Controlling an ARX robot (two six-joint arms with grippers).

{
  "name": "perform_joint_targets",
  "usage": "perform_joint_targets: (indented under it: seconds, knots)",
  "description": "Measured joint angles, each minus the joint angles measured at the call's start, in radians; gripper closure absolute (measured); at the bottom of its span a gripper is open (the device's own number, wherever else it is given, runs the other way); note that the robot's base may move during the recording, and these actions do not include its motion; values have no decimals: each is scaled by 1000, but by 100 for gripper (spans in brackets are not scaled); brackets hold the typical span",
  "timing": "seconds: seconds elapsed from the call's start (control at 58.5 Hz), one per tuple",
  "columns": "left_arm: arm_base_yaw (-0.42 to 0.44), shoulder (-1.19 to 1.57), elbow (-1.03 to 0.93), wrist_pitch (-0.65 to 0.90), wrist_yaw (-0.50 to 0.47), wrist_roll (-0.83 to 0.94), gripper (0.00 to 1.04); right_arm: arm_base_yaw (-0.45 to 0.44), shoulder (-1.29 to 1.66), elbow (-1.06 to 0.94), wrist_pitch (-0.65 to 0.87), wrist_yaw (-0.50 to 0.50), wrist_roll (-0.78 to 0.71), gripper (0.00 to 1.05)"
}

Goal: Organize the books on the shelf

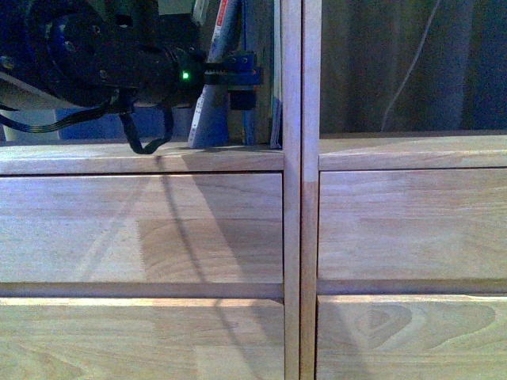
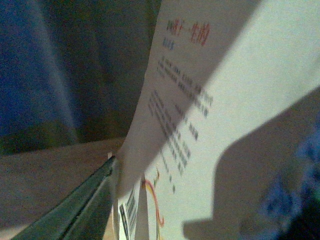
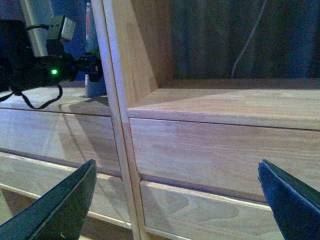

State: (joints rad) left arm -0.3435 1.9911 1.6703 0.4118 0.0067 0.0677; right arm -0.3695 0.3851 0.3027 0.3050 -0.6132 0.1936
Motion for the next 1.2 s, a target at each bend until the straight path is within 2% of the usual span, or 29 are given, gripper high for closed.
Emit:
perform_joint_targets:
  seconds: [0.051, 0.085, 0.308, 0.496, 0.581, 0.701, 0.889, 0.974, 0.991, 1.026, 1.111, 1.197]
  knots:
    - [-2, -37, -52, 15, 10, -2, 8, 0, 0, 0, 0, 0, 0, 7]
    - [-4, -61, -83, 27, 11, -2, 6, 0, 0, 0, 0, 0, 0, 7]
    - [6, -257, -296, 45, 20, -20, 7, 0, 0, 0, 0, 0, 0, 7]
    - [67, -485, -544, 97, 43, 25, 7, 0, 0, 0, 0, 0, 0, 7]
    - [109, -614, -673, 108, 103, 39, 7, 0, 0, 0, 0, 0, 0, 7]
    - [196, -852, -886, 57, 238, 13, 7, 0, 0, 0, 0, 0, 0, 7]
    - [208, -896, -909, 50, 238, -8, 8, 0, 0, 0, 0, 0, 0, 7]
    - [183, -936, -947, -49, -31, -38, 23, 0, 0, 0, 0, 0, 0, 7]
    - [183, -942, -958, -48, -53, -40, 24, 3, 0, 0, -6, 13, -8, 7]
    - [188, -967, -1004, -39, -121, -47, 31, 35, -12, 18, -103, 129, -46, 13]
    - [210, -1016, -1099, -2, -139, -56, 46, 107, -44, 17, -262, 319, -117, 26]
    - [220, -1058, -1171, 27, -124, -59, 58, 151, -71, -17, -278, 394, -148, 38]
